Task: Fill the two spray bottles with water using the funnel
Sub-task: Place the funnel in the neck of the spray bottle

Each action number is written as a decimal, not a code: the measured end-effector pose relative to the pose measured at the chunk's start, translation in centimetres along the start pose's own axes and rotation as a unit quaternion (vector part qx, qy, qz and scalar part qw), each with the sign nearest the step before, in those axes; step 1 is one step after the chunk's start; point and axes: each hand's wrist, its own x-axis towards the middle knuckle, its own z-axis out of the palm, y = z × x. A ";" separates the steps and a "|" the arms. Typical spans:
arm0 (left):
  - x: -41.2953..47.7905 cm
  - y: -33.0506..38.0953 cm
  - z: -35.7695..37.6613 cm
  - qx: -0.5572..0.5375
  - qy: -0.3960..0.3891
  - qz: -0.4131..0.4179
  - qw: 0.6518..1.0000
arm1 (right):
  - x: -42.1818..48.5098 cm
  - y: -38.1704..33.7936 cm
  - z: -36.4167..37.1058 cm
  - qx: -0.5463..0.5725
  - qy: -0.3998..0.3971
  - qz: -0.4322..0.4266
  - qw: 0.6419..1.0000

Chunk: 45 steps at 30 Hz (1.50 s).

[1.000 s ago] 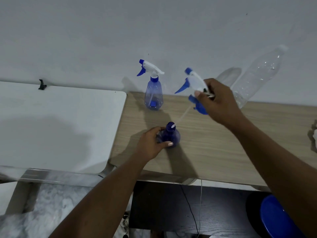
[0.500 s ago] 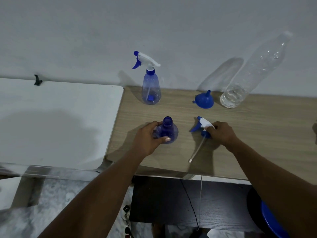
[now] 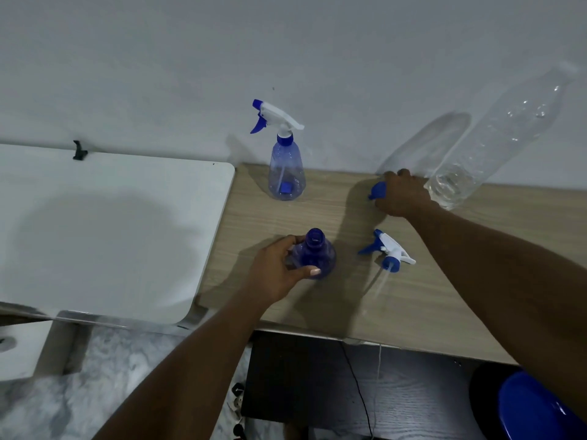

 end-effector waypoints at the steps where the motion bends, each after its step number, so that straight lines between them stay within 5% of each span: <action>1: 0.1 -0.1 0.0 -0.001 0.002 0.003 1.000 | 0.3 -0.2 0.2 -0.013 -0.009 -0.005 1.000; 8: 0.1 -0.3 0.1 -0.002 0.004 0.003 1.000 | -0.4 -2.2 1.6 -0.064 -0.049 -0.040 0.996; 12: 0.1 0.1 0.0 0.000 0.003 0.000 1.000 | -1.5 -3.0 -0.4 0.094 -0.016 -0.044 0.994; 16: 0.0 -0.2 0.0 -0.013 0.004 -0.006 1.000 | -6.0 -5.8 -3.2 0.418 0.034 -0.052 0.906; 22: 0.0 -0.6 0.2 -0.003 0.004 -0.004 1.000 | -13.4 -8.8 -2.7 0.527 0.089 -0.134 0.835; 36: -0.1 -0.2 0.8 -0.019 -0.018 -0.017 1.000 | -17.1 -7.7 1.3 0.426 0.119 -0.214 0.871; 45: 0.0 -0.9 0.7 -0.056 -0.042 -0.045 0.997 | -18.0 -5.9 1.3 0.408 0.075 -0.189 0.890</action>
